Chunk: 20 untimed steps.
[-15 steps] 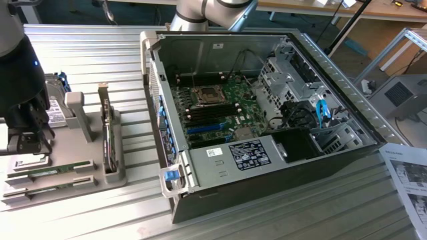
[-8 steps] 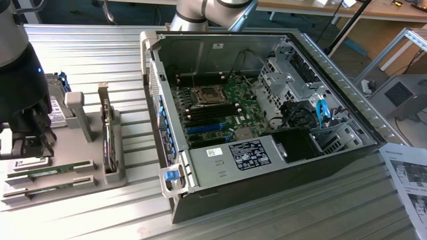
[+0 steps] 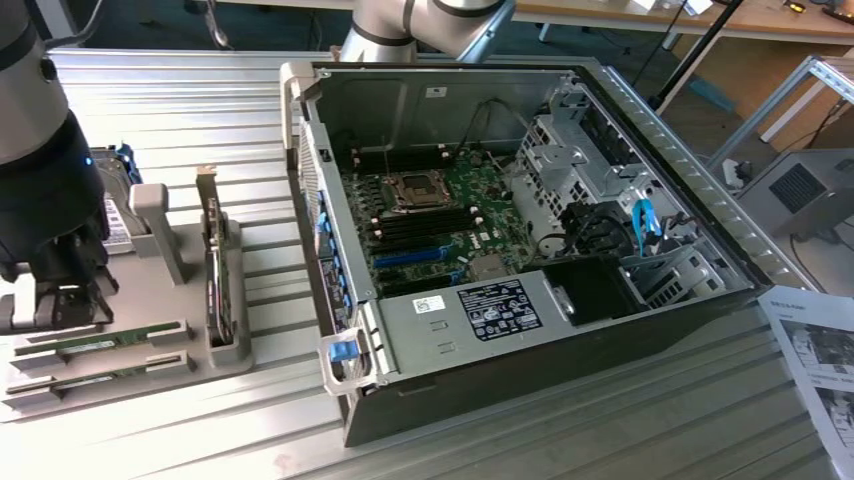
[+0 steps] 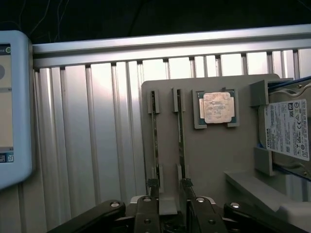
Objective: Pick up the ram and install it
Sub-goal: 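Pick up the ram and move it above insertion slot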
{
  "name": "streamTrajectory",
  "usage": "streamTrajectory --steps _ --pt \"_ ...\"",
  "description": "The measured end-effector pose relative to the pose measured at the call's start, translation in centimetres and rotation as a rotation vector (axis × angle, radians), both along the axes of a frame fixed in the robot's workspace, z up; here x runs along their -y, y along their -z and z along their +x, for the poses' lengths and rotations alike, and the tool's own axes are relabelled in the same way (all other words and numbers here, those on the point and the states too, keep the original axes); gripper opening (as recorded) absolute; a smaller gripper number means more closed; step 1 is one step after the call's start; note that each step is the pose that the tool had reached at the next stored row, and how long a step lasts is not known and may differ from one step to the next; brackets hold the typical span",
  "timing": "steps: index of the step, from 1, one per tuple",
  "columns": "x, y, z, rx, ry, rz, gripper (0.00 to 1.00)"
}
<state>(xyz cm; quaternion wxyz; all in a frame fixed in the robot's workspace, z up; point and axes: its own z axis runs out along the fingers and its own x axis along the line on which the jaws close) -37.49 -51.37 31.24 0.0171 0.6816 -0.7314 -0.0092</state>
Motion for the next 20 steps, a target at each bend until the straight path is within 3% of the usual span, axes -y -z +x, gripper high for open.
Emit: streamTrajectory --steps 20 --pt "0.63 2.41 0.0 -0.0013 0.000 0.0000 0.31"
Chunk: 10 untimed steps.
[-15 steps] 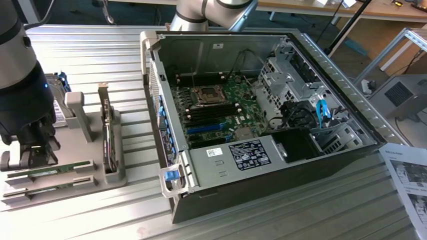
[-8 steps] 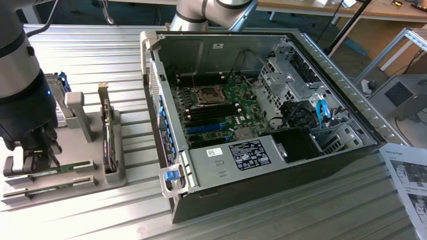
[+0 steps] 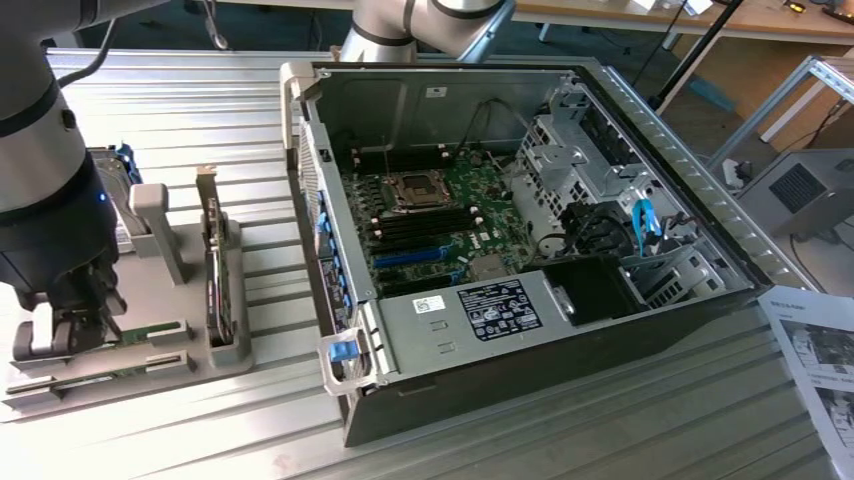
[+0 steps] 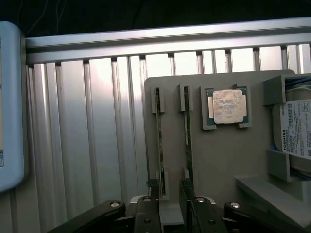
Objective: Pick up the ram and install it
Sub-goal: 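Pick up the ram and move it above insertion slot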
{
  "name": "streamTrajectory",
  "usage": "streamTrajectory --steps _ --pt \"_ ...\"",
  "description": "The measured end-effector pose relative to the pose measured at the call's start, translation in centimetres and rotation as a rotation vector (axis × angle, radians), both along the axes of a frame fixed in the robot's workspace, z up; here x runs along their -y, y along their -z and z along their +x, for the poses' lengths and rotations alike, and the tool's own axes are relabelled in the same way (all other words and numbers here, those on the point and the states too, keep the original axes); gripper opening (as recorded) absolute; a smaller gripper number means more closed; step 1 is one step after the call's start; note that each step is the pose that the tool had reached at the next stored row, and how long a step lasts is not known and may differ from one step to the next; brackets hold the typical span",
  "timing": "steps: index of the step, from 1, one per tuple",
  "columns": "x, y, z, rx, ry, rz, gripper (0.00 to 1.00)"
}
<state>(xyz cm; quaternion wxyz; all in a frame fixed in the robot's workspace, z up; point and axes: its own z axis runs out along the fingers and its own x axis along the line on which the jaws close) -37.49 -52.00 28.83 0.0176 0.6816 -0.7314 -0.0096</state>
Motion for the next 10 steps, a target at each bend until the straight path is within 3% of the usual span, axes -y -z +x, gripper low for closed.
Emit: streamTrajectory --steps 10 --pt "0.31 1.29 0.0 -0.0009 0.000 0.0000 0.31"
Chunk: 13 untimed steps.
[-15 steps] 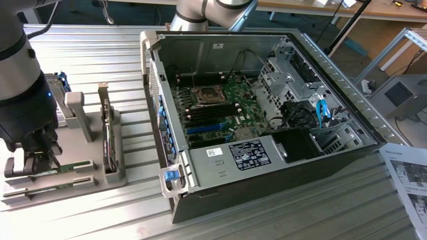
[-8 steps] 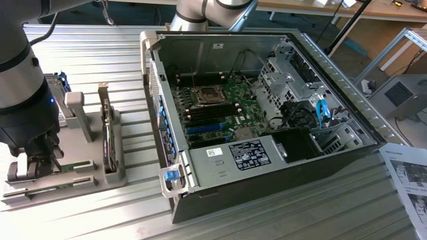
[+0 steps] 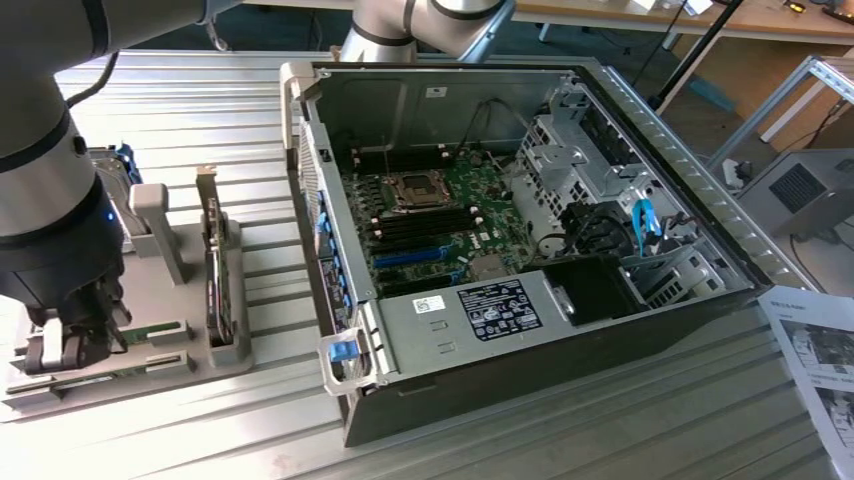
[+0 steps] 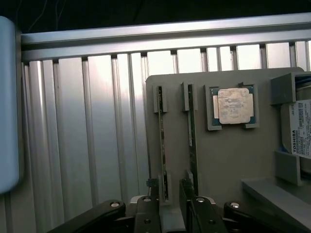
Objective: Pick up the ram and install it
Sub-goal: 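Pick up the ram and move it above insertion slot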
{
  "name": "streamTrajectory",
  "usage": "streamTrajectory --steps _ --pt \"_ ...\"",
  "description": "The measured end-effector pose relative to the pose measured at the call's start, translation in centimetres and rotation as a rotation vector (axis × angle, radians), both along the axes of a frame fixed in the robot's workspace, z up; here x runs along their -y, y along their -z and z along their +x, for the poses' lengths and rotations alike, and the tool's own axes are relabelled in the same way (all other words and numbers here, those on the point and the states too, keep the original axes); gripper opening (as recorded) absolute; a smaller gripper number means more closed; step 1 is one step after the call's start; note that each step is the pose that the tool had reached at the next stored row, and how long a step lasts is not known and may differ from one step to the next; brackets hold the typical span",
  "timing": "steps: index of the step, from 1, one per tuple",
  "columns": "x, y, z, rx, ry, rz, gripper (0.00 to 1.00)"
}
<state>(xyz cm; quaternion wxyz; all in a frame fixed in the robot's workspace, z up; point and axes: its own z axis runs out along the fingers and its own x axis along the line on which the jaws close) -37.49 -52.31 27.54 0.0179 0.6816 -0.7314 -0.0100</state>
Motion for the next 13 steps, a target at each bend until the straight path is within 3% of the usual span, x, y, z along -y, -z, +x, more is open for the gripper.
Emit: streamTrajectory --steps 13 --pt "0.48 1.32 0.0 -0.0006 0.000 0.0001 0.31"
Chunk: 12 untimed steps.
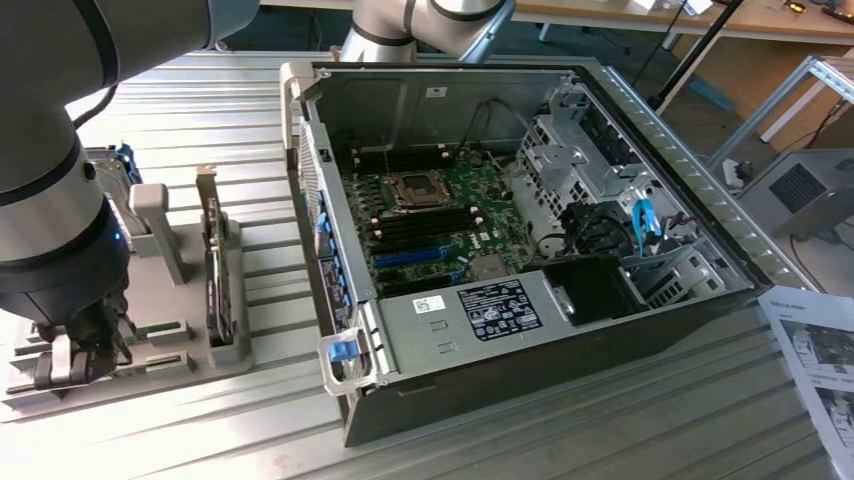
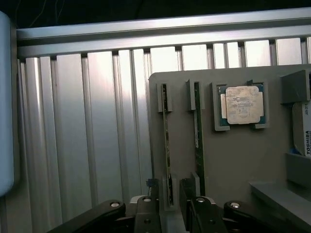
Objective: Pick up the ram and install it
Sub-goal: 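Pick up the ram and move it above insertion slot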
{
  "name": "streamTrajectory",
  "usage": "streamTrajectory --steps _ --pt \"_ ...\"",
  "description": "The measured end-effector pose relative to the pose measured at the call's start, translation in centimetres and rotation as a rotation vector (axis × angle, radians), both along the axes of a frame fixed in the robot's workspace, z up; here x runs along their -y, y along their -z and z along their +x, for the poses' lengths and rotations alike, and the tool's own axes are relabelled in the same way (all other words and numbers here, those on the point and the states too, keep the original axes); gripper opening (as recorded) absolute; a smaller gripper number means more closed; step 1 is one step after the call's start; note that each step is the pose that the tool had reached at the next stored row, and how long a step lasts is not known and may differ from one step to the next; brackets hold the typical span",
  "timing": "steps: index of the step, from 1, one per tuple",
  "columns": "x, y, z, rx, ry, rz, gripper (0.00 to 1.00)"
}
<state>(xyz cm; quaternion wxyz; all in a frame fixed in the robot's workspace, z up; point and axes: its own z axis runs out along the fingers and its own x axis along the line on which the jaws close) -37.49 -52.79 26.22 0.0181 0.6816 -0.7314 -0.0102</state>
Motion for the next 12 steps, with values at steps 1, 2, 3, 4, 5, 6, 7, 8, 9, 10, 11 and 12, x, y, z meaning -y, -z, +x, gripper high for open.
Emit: streamTrajectory --steps 1,2,3,4,5,6,7,8,9,10,11,12 --pt "0.04 0.09 0.0 0.0000 0.000 0.0000 0.31" --pt "0.08 0.17 0.0 0.0000 0.000 0.0001 0.31" --pt "0.11 0.25 0.0 -0.0002 0.000 0.0000 0.31" --pt "0.15 0.36 0.0 -0.0004 0.000 -0.0001 0.31" --pt "0.18 0.53 0.0 -0.0003 0.000 0.0000 0.31" --pt "0.19 0.78 0.0 -0.0006 0.000 -0.0001 0.31" --pt "0.19 0.91 0.0 -0.0007 0.000 -0.0001 0.31" --pt "0.19 1.04 0.0 -0.0008 0.000 0.0000 0.31" --pt "0.19 1.14 0.0 -0.0010 0.000 0.0000 0.31" --pt "0.20 1.24 0.0 -0.0012 0.000 0.0000 0.31" --pt "0.20 1.41 0.0 -0.0015 0.000 -0.0001 0.31" --pt "0.20 1.53 0.0 -0.0016 0.000 0.0000 0.31"
